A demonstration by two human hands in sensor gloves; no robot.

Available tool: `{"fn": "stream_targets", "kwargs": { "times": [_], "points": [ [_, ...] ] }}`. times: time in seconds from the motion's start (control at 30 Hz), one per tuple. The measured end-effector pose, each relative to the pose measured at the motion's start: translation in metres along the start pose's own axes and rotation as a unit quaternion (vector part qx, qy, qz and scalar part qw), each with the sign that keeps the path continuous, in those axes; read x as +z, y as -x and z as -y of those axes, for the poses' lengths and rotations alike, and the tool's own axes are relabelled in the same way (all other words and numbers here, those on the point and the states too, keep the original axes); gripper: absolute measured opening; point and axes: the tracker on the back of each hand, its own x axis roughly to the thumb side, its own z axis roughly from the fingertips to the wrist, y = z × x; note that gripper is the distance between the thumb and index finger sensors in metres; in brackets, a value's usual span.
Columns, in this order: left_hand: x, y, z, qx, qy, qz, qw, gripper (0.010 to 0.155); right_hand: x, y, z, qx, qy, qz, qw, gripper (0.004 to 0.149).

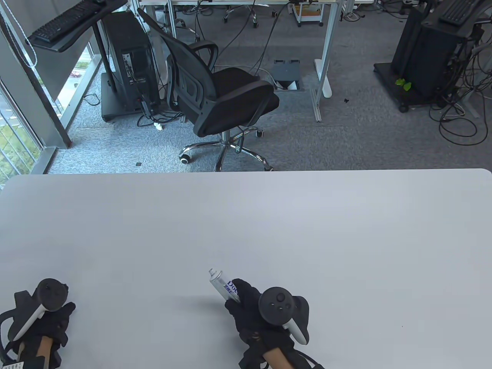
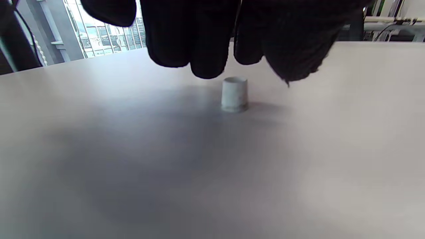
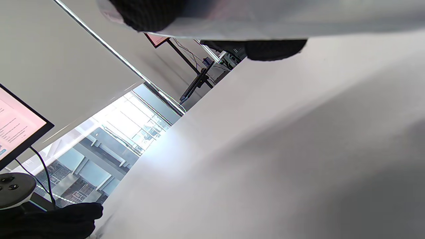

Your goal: Screw tube cap onto toothpaste tube (Screw with left hand)

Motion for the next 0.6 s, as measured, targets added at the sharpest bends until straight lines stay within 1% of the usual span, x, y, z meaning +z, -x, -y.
{"fn": "stream_targets", "kwargs": {
  "times": [0.07,0.1,0.17,0.23,0.3,0.33,0.43,0.47,0.5,0.53,0.57,0.6],
  "points": [
    [-0.002,-0.002,0.006,-0.031,0.007,-0.007,0.999,0.062,-0.001,0.0,-0.001,0.003,-0.002,0.0,1.0,0.053],
    [-0.003,-0.004,0.006,-0.037,0.0,-0.003,0.999,0.06,-0.001,0.0,-0.002,0.002,-0.005,-0.001,1.0,0.053],
    [-0.001,-0.01,0.002,-0.038,-0.028,0.008,0.999,0.05,-0.001,0.0,-0.002,0.001,-0.01,-0.002,1.0,0.053],
    [0.002,-0.02,-0.003,-0.024,-0.027,0.031,0.999,0.047,-0.002,0.0,-0.004,0.001,-0.016,-0.003,1.0,0.053],
    [0.008,-0.036,-0.014,0.009,-0.043,0.067,0.997,0.046,-0.002,0.0,-0.005,0.002,-0.021,0.0,1.0,0.053],
    [0.014,-0.048,-0.023,0.034,-0.057,0.095,0.993,0.046,-0.002,0.0,-0.006,0.004,-0.021,0.004,1.0,0.053],
    [0.038,-0.089,-0.052,0.092,-0.096,0.184,0.974,0.046,-0.001,-0.002,-0.007,0.008,-0.025,0.009,1.0,0.053],
    [0.049,-0.104,-0.062,0.112,-0.114,0.215,0.963,0.046,0.0,-0.002,-0.007,0.008,-0.026,0.01,1.0,0.053],
    [0.065,-0.122,-0.073,0.14,-0.137,0.256,0.947,0.046,0.0,-0.002,-0.007,0.005,-0.028,0.011,1.0,0.053],
    [0.073,-0.13,-0.077,0.159,-0.146,0.277,0.936,0.046,0.001,-0.002,-0.008,0.004,-0.03,0.011,1.0,0.053],
    [0.086,-0.142,-0.079,0.196,-0.156,0.305,0.919,0.046,0.001,-0.002,-0.008,0.002,-0.032,0.01,0.999,0.053],
    [0.098,-0.153,-0.077,0.248,-0.164,0.333,0.895,0.046,0.001,-0.002,-0.008,0.0,-0.036,0.011,0.999,0.053]
  ]
}}
